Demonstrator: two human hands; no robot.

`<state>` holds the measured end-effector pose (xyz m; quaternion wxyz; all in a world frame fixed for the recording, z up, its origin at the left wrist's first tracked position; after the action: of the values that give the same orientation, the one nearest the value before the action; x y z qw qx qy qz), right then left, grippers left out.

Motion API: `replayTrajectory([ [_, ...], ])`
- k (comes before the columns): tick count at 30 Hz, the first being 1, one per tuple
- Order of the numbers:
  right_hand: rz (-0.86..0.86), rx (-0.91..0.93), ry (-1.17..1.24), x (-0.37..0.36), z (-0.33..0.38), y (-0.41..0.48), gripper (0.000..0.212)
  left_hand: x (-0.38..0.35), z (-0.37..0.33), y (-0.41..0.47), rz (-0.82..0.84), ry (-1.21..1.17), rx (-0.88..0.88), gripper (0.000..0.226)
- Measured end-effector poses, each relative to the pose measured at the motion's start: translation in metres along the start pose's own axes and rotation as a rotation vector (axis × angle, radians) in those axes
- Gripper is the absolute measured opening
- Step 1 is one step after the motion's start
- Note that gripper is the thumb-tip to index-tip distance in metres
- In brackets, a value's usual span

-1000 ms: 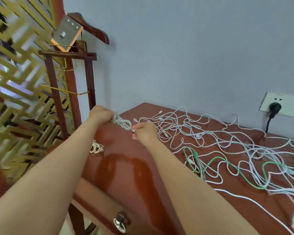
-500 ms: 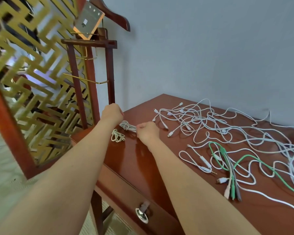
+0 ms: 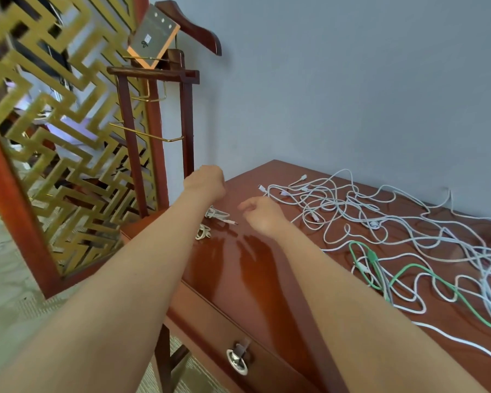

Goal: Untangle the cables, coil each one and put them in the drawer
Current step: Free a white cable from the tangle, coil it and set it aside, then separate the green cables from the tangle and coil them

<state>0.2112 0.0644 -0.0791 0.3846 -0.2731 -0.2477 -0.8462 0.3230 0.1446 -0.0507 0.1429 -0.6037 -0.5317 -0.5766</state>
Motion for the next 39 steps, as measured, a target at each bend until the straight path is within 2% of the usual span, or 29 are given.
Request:
replayTrajectory([
  [5, 0.085, -0.123, -0.036, 0.055, -0.026, -0.001, 0.022, 0.007, -0.040, -0.007, 0.094, -0.065, -0.111, 0.026],
  [13, 0.052, -0.215, -0.140, 0.127, -0.063, -0.020, 0.018, 0.014, -0.128, -0.045, 0.470, -0.104, -0.325, 0.023],
  [17, 0.043, -0.272, -0.244, 0.151, -0.081, -0.033, 0.021, 0.015, -0.164, -0.065, 0.520, -0.137, -0.405, 0.024],
  [20, 0.025, -0.343, -0.303, 0.163, -0.100, -0.038, 0.008, 0.005, -0.184, -0.075, 0.602, -0.162, -0.415, 0.025],
  [24, -0.026, -0.424, -0.311, 0.164, -0.116, -0.048, 0.019, -0.009, -0.199, -0.084, 0.642, -0.137, -0.437, 0.024],
  [26, -0.067, -0.428, -0.349, 0.160, -0.120, -0.055, 0.033, -0.016, -0.204, -0.088, 0.676, -0.127, -0.440, 0.025],
  [28, -0.101, -0.425, -0.384, 0.156, -0.125, -0.060, 0.038, -0.021, -0.207, -0.091, 0.718, -0.123, -0.425, 0.025],
  [31, -0.167, -0.464, -0.296, 0.157, -0.134, -0.062, 0.028, -0.025, -0.213, -0.095, 0.751, -0.192, -0.390, 0.025],
  [34, -0.251, -0.470, -0.131, 0.172, -0.136, -0.063, 0.033, -0.024, -0.223, -0.100, 0.793, -0.307, -0.304, 0.019],
  [37, -0.293, -0.397, 0.034, 0.191, -0.135, -0.068, 0.032, -0.023, -0.241, -0.104, 0.804, -0.511, -0.169, 0.034],
  [39, -0.239, -0.350, 0.123, 0.202, -0.132, -0.076, 0.019, -0.024, -0.256, -0.104, 0.753, -0.657, -0.096, 0.039],
])
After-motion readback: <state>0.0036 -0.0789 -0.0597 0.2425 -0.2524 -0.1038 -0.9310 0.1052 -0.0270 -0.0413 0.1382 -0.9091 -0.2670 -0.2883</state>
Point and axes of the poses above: each hand's wrist, its own y-axis towards the middle knuckle, its own x-axis out of the back of the hand, z = x × y, the point moved 2 cm from there along y, towards the middle knuckle, and after that the axes turned 13 degrees about -z, right-handed, at the moved point
